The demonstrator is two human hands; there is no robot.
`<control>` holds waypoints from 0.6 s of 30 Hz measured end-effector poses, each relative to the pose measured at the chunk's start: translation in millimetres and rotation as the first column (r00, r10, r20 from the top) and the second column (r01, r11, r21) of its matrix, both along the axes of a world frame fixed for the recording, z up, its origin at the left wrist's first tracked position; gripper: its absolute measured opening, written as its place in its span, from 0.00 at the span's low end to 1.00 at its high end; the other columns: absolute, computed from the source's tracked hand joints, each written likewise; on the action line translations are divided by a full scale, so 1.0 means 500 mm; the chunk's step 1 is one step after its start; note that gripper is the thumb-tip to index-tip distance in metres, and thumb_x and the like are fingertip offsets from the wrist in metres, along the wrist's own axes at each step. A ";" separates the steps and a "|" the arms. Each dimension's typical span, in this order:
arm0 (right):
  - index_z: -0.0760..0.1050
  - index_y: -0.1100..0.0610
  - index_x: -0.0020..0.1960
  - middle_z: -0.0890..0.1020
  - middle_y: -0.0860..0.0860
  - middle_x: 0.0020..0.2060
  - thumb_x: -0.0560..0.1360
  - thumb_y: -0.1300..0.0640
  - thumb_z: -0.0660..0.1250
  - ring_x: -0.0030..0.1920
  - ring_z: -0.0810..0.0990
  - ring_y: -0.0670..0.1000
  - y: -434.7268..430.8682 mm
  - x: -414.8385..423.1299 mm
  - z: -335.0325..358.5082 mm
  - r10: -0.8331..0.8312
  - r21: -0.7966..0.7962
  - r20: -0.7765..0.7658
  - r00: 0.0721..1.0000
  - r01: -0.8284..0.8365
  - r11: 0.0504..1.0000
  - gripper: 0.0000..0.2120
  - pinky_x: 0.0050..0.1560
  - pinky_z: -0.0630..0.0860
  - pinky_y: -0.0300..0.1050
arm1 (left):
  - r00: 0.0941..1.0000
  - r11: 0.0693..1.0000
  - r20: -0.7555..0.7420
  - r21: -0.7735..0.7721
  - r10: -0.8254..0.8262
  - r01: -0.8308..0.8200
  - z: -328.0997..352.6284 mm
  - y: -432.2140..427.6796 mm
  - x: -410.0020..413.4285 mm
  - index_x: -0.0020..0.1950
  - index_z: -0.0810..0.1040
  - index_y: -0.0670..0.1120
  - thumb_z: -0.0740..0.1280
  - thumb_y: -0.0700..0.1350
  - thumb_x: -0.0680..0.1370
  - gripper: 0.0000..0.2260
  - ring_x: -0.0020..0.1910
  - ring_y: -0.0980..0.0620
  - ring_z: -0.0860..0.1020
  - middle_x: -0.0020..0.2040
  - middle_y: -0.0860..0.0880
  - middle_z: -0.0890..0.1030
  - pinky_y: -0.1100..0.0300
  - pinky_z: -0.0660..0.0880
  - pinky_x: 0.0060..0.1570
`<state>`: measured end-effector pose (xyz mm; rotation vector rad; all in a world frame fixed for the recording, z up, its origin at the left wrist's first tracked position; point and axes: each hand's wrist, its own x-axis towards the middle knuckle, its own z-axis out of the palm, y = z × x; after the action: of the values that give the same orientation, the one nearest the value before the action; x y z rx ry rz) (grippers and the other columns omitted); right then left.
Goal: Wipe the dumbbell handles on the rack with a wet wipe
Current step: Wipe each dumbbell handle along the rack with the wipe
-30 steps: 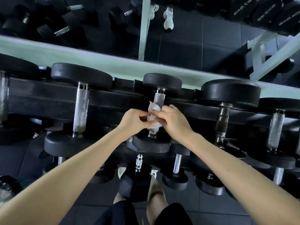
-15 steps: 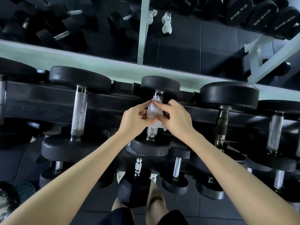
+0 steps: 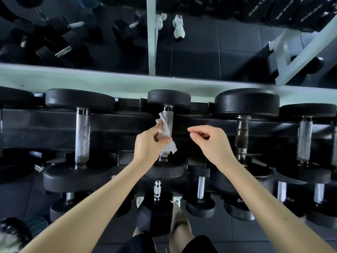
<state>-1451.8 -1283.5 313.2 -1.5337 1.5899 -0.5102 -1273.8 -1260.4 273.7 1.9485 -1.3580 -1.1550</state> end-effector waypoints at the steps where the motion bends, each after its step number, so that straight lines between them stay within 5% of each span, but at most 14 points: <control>1: 0.82 0.52 0.52 0.82 0.42 0.44 0.75 0.60 0.67 0.40 0.75 0.32 0.000 -0.001 -0.001 0.003 0.002 -0.002 1.000 -0.003 1.000 0.09 0.42 0.68 0.24 | 0.999 1.000 -0.025 0.017 0.021 -0.021 0.000 -0.005 0.000 0.72 0.67 0.50 0.72 0.49 0.73 0.28 0.40 0.59 0.75 0.43 0.52 0.80 0.73 0.70 0.38; 3: 0.82 0.52 0.52 0.81 0.41 0.43 0.75 0.60 0.67 0.40 0.76 0.33 -0.006 -0.001 -0.003 0.002 0.000 -0.007 1.000 -0.002 1.000 0.09 0.42 0.68 0.24 | 0.994 0.997 -0.089 0.056 0.063 -0.058 -0.001 -0.021 0.002 0.71 0.68 0.48 0.73 0.48 0.72 0.29 0.48 0.57 0.78 0.54 0.50 0.81 0.73 0.71 0.43; 7: 0.82 0.53 0.53 0.82 0.42 0.44 0.75 0.60 0.67 0.42 0.77 0.36 -0.025 0.009 -0.012 -0.022 0.021 -0.004 1.000 0.023 1.000 0.09 0.46 0.71 0.26 | 0.987 0.994 -0.142 0.089 0.078 -0.066 -0.004 -0.044 0.002 0.70 0.70 0.45 0.73 0.47 0.72 0.28 0.54 0.56 0.78 0.59 0.50 0.80 0.68 0.73 0.50; 12: 0.82 0.55 0.53 0.84 0.49 0.44 0.71 0.52 0.72 0.44 0.80 0.45 -0.030 0.057 -0.021 0.039 0.105 -0.058 0.998 -0.033 0.994 0.13 0.53 0.77 0.45 | 0.993 0.994 -0.120 0.111 0.011 0.002 -0.007 -0.033 0.008 0.70 0.70 0.47 0.71 0.48 0.74 0.25 0.51 0.55 0.78 0.54 0.52 0.80 0.65 0.74 0.48; 15: 0.81 0.57 0.49 0.83 0.50 0.39 0.68 0.46 0.74 0.40 0.81 0.48 -0.004 0.094 -0.029 0.116 0.143 -0.136 0.984 -0.097 0.985 0.17 0.42 0.77 0.42 | 0.985 0.982 -0.174 0.189 0.015 0.019 -0.018 -0.023 0.019 0.57 0.80 0.50 0.71 0.50 0.74 0.13 0.46 0.45 0.82 0.44 0.45 0.84 0.47 0.79 0.50; 18: 0.78 0.57 0.44 0.81 0.49 0.35 0.69 0.50 0.74 0.36 0.79 0.47 0.016 0.107 -0.044 0.058 0.067 -0.142 0.988 -0.049 0.997 0.12 0.34 0.71 0.35 | 0.943 0.971 -0.315 0.237 0.108 -0.032 -0.016 -0.021 0.030 0.51 0.82 0.51 0.72 0.48 0.73 0.08 0.46 0.48 0.83 0.43 0.48 0.85 0.50 0.80 0.48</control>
<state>-1398.4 -1275.3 291.0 -1.5904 1.6523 -0.3223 -1259.0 -1271.0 265.6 1.8338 -1.0102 -1.5755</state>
